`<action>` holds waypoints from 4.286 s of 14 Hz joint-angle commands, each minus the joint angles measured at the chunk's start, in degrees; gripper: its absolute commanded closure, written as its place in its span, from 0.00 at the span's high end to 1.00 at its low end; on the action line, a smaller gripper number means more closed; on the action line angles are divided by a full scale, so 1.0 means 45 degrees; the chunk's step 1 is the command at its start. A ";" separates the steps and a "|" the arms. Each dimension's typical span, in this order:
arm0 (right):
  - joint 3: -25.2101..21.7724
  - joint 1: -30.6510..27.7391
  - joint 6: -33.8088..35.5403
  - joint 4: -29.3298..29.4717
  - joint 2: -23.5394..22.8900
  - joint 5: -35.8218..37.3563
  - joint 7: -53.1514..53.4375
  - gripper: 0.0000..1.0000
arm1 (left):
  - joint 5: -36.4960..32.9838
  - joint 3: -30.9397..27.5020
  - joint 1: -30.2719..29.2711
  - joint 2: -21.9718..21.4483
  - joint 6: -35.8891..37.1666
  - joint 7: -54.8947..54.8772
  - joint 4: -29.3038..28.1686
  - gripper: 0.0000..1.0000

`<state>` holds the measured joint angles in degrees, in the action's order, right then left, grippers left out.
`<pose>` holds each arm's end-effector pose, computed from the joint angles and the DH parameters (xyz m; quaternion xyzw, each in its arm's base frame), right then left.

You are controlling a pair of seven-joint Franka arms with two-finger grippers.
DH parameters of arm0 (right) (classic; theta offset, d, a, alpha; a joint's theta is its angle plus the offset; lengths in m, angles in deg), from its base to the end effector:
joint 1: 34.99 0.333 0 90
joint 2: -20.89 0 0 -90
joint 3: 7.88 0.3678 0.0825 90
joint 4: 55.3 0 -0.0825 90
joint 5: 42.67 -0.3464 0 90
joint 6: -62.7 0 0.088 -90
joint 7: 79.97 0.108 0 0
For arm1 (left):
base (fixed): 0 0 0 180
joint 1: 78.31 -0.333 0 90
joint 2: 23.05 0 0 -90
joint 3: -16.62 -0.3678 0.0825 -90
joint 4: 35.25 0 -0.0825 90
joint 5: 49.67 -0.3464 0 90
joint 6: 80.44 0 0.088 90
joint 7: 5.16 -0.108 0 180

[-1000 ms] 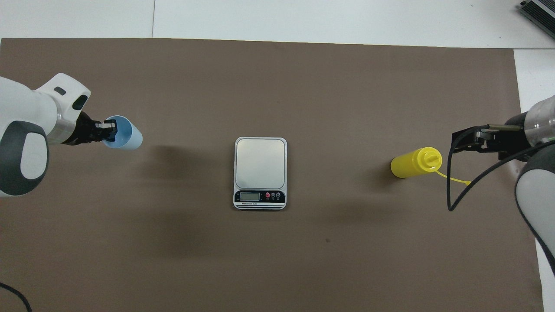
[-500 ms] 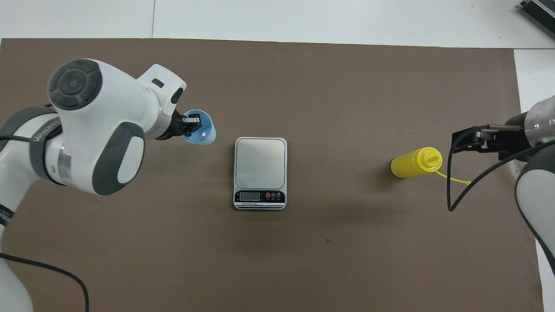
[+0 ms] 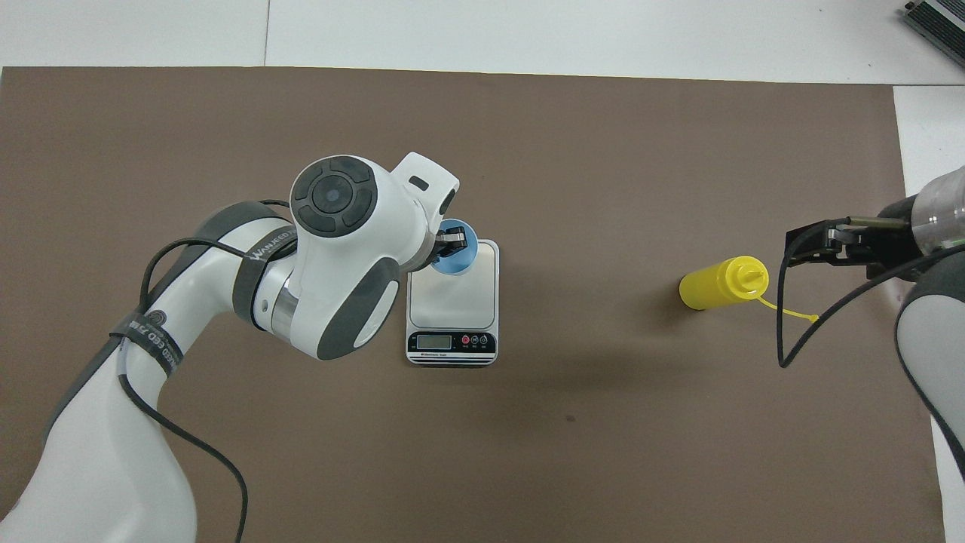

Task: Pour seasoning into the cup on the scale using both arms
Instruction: 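Carry the blue cup with the left gripper onto the scale, then release the cup and withdraw the left gripper while the right gripper opens, then grasp the yellow bottle with the right gripper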

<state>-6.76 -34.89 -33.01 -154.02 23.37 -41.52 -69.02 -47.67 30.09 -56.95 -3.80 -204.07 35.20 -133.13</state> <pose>0.5067 0.0091 0.6396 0.9964 -0.0838 -0.0035 0.0108 0.5382 -0.3528 0.4764 0.9946 0.0655 0.0159 0.0792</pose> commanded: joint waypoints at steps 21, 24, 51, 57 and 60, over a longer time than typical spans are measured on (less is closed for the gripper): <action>0.0027 -0.0568 -0.1265 -0.0268 0.0231 -0.0276 -0.0015 1.00 | -0.0972 -0.0220 -0.1832 -0.1852 0.1455 -0.1210 -0.0517 1.00; 0.0007 -0.1015 -0.1603 0.0430 -0.1443 -0.1129 0.0728 1.00 | -0.0972 -0.0220 -0.2848 -0.2399 0.2471 -0.2870 -0.0399 1.00; 0.0007 -0.4103 0.2050 0.0809 -0.6881 -0.8614 1.0299 1.00 | -0.0188 -0.0435 -0.5820 -0.4960 0.7338 -0.8637 0.1007 1.00; 0.0027 -0.3850 0.1775 0.0238 -0.6665 -0.9397 1.0202 1.00 | -0.0190 -0.0494 -0.5878 -0.5019 0.7688 -0.8618 0.1007 1.00; 0.0027 -0.3577 0.1795 0.0025 -0.6587 -0.9397 1.0143 0.69 | -0.0210 -0.0494 -0.5878 -0.5038 0.7767 -0.8618 0.0969 1.00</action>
<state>-6.80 -51.62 -23.47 -150.91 -8.31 -82.35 -23.57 -47.61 27.83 -83.11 -25.83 -170.62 -2.81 -128.98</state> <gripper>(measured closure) 0.004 0.000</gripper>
